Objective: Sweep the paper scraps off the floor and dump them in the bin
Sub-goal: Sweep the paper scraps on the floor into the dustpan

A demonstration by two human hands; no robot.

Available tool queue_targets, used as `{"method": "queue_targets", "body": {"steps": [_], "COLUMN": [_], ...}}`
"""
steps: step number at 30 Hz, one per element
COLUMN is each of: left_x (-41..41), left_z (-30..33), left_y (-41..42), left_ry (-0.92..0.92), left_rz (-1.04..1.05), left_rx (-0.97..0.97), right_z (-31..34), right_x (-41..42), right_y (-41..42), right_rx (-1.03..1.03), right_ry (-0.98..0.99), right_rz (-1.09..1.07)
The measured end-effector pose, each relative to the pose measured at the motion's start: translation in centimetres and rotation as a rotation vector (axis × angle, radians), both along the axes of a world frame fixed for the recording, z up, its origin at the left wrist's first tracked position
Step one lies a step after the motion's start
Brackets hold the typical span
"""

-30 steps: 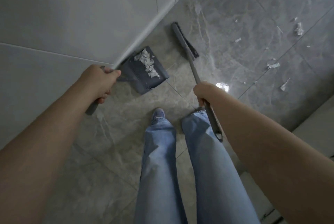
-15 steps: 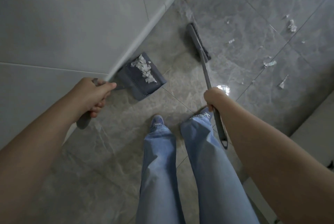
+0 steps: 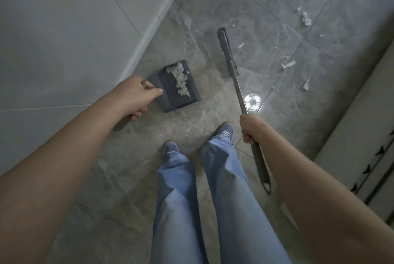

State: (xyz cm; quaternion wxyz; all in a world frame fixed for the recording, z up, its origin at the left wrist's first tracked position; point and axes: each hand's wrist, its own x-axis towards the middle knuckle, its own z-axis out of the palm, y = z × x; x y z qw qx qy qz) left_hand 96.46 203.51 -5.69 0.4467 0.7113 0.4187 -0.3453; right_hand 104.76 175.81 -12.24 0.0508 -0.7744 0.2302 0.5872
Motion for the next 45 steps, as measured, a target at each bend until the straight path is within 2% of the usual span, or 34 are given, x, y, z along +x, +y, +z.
{"method": "queue_targets", "body": {"steps": [2, 5, 7, 10, 14, 16, 19, 23, 27, 33, 36, 39, 41, 45], "left_x": [2.1, 4.6, 6.0, 7.2, 9.2, 10.5, 12.5, 14.4, 16.4, 20.1, 21.8, 23.1, 23.7, 24.0], "left_z": [-0.3, -0.9, -0.8, -0.6, -0.9, -1.3, -1.7, -1.3, -0.5, 0.0, -0.5, -0.7, -0.5, -0.1], "left_y": [-2.4, -5.6, -7.4, -9.2, -11.6, -13.2, -15.7, -18.8, -21.3, -25.5, -27.4, -28.9, -29.9, -31.8], "left_ry": [-0.039, -0.065, -0.056, -0.047, -0.049, -0.071, -0.086, -0.09, -0.063, -0.036, -0.054, -0.066, -0.043, 0.0], "left_rz": [-0.064, -0.115, -0.149, -0.184, -0.29, -0.356, -0.43, -0.499, -0.574, -0.735, -0.76, -0.752, -0.724, -0.744], "left_rx": [0.028, 0.043, 0.034, 0.025, 0.012, 0.011, 0.011, 0.012, 0.003, 0.025, 0.027, 0.011, -0.019, -0.046], "right_z": [-0.7, -0.6, 0.0, 0.7, 1.0, 0.2, -1.0, -1.5, 0.0, 0.0, -1.3, -1.3, -0.7, 0.4], "right_x": [0.2, -0.5, -1.4, -1.5, -0.4, 1.0, 1.7, -1.2, -2.8, 2.2, 4.3, 3.3, 1.6, -1.3], "right_y": [-0.3, -2.2, -4.3, -8.2, -12.7, -14.0, -14.5, -15.4, -19.0, -24.2, -24.3, -23.0, -23.1, -25.6], "right_rx": [-0.011, 0.098, 0.117, 0.154, 0.022, -0.03, -0.064, 0.143, 0.094, 0.078, 0.084, 0.2, 0.223, 0.112], "right_ry": [-0.024, 0.105, 0.147, 0.034, -0.119, -0.121, -0.008, 0.075, -0.026, -0.117, -0.056, 0.053, 0.053, -0.021], "right_rz": [-0.004, 0.113, 0.065, -0.093, -0.269, -0.273, -0.218, -0.292, -0.478, -0.504, -0.517, -0.47, -0.586, -0.889]}}
